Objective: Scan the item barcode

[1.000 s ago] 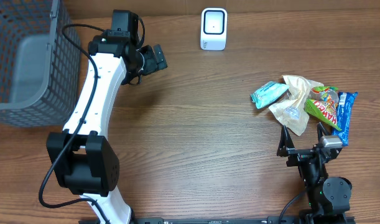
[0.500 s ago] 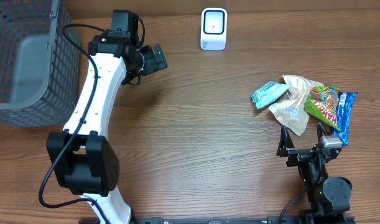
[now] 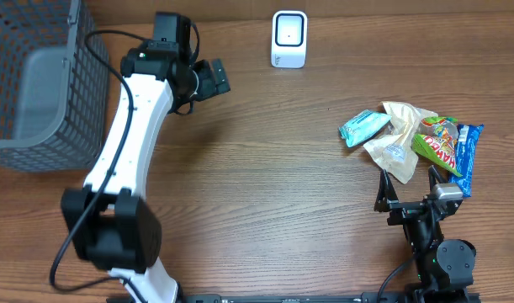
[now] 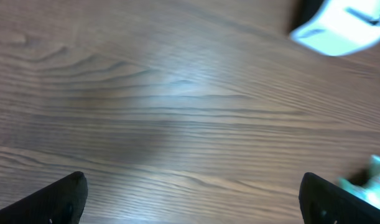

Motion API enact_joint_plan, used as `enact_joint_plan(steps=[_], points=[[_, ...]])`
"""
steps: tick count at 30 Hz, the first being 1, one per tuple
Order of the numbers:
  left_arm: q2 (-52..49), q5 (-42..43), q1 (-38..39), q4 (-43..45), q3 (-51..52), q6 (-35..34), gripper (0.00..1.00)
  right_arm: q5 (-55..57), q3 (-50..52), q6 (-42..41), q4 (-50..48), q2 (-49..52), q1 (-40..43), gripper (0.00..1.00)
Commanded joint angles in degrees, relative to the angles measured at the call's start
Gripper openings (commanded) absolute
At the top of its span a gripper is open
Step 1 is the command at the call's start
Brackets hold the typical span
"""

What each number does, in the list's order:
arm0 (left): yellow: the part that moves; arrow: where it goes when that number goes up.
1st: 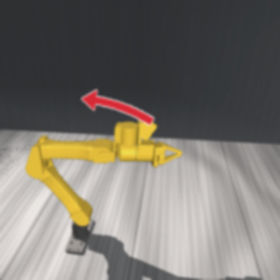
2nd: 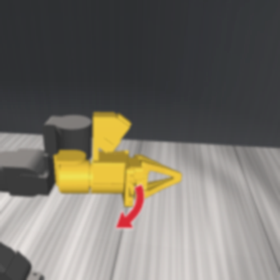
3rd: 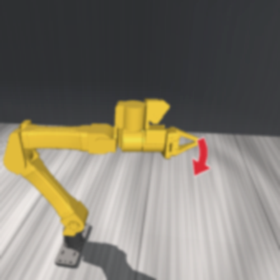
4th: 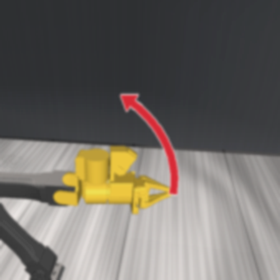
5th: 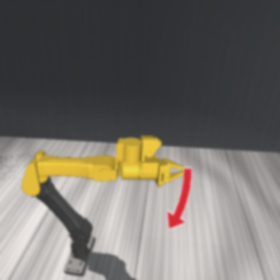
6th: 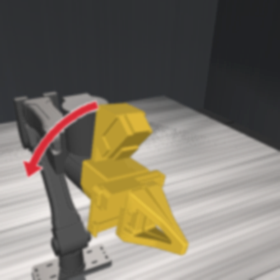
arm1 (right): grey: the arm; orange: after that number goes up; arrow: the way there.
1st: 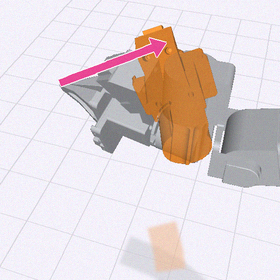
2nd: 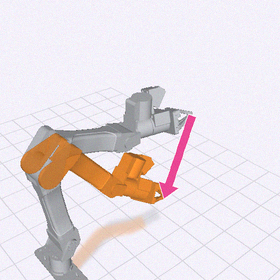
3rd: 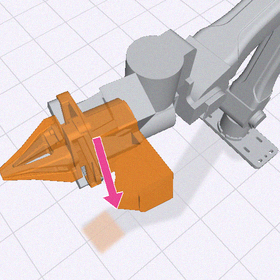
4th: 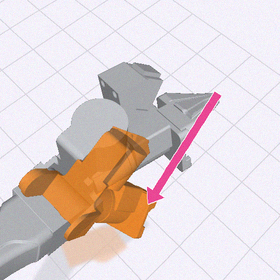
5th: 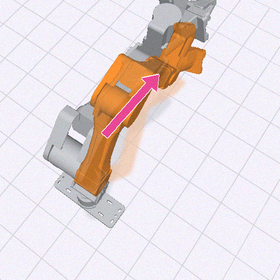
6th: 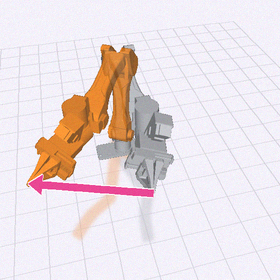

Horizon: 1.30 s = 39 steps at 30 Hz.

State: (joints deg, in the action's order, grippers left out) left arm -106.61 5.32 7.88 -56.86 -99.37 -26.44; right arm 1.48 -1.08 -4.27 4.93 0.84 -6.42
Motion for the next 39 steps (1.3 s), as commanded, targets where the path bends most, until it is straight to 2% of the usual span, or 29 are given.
enact_joint_plan(steps=[1, 4, 6, 9, 13, 17, 21, 28, 39], points=[[11.0, -2.8, 2.4, 0.3, -0.8, 2.7, 1.0, -0.2, 0.6, 0.0, -0.3, -0.7, -0.3, 1.0], [18.0, -7.1, 2.8, 0.2, 0.5, 3.5, 1.0, -0.2, 0.6, 0.0, -0.3, -0.7, -0.3, 1.0], [22.3, -10.6, 2.6, -0.7, 2.1, 7.0, 1.0, -0.2, 0.6, 0.0, -0.3, -0.7, -0.3, 1.0], [28.9, -16.5, 2.3, 2.9, 7.7, 10.3, 1.0, -0.2, 0.6, 0.0, -0.3, -0.7, -0.3, 1.0], [41.1, -16.9, 0.8, 20.9, 24.7, 19.5, 1.0, -0.2, 0.6, 0.0, -0.3, -0.7, -0.3, 1.0], [54.2, -7.0, -2.8, 43.1, 44.4, 31.7, 1.0, -0.2, 0.6, 0.0, -0.3, -0.7, -0.3, 1.0], [65.8, -3.6, -6.5, 54.5, 59.6, 34.8, 1.0, -0.3, 0.6, 0.0, -0.3, -0.7, -0.3, 1.0], [83.4, -4.1, -10.0, 57.9, 78.8, 36.9, 1.0, -0.2, 0.6, 0.0, -0.3, -0.7, -0.3, 1.0], [103.5, -5.9, -10.4, 57.5, 96.2, 39.4, 1.0, -0.2, 0.6, 0.0, -0.3, -0.7, -0.3, 1.0]])
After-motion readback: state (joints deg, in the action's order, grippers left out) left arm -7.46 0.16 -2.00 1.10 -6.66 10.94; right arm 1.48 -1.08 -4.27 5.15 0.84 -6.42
